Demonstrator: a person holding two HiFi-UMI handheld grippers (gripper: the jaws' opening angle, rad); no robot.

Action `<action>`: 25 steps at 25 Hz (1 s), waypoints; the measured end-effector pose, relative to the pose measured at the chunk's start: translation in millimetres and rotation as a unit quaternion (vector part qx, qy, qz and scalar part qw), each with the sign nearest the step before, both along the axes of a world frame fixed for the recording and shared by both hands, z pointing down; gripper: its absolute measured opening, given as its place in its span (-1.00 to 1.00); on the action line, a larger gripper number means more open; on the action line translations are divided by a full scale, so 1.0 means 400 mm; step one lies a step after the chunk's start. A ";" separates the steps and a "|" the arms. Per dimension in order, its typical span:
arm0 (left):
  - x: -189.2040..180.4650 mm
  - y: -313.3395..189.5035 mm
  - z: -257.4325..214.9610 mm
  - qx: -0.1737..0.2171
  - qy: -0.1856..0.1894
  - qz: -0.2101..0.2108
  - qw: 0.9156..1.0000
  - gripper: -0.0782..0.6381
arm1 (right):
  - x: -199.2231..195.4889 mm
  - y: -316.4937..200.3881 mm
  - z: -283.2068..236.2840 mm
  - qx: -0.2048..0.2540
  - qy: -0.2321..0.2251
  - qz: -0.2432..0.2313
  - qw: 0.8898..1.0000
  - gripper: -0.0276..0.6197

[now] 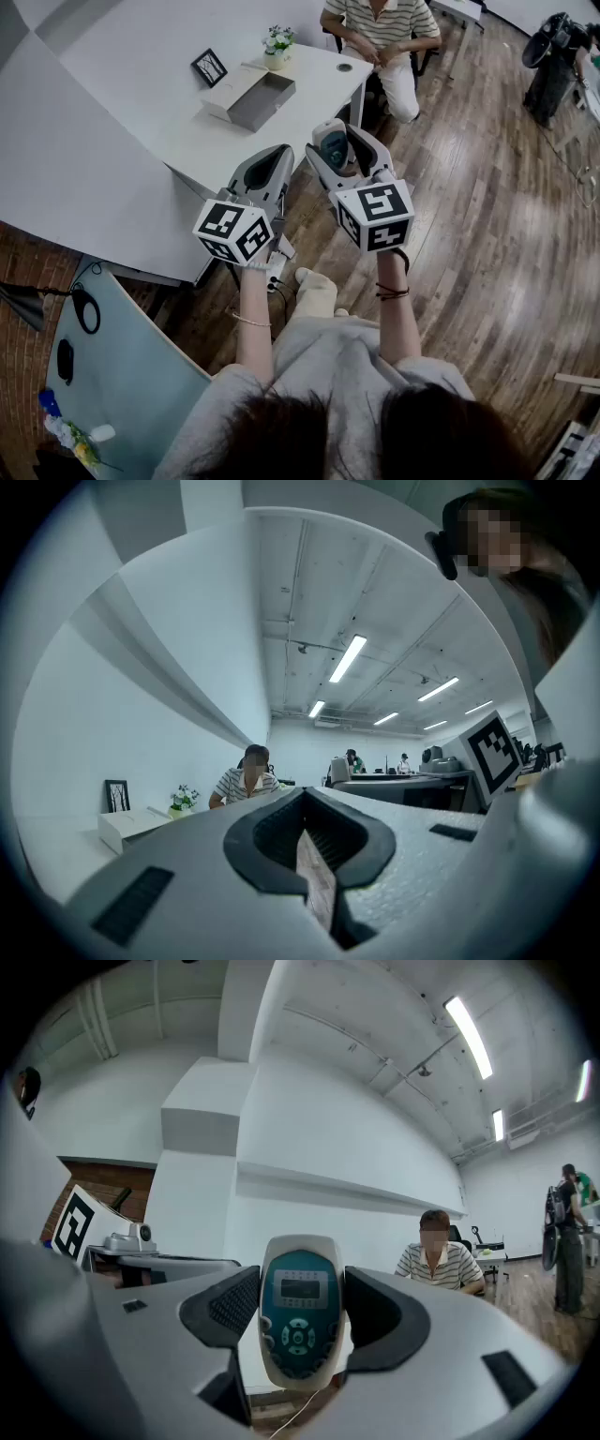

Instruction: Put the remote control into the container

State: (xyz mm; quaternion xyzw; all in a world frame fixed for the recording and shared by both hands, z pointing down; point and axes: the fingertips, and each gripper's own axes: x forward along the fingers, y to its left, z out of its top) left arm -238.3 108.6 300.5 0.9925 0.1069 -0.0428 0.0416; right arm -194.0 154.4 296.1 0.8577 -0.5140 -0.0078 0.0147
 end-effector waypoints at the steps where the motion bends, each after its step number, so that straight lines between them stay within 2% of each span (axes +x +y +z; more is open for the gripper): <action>1: -0.002 -0.001 0.002 0.000 -0.001 0.000 1.000 -0.77 | 0.002 0.000 0.000 0.001 -0.001 0.002 1.000 -0.05; 17: -0.026 -0.017 0.005 0.001 -0.003 -0.006 1.000 -0.77 | -0.002 -0.016 0.007 -0.003 -0.007 0.001 1.000 -0.05; 25: -0.018 -0.011 0.047 -0.010 -0.018 -0.014 1.000 -0.77 | 0.001 -0.012 0.066 -0.020 -0.031 -0.007 0.999 -0.05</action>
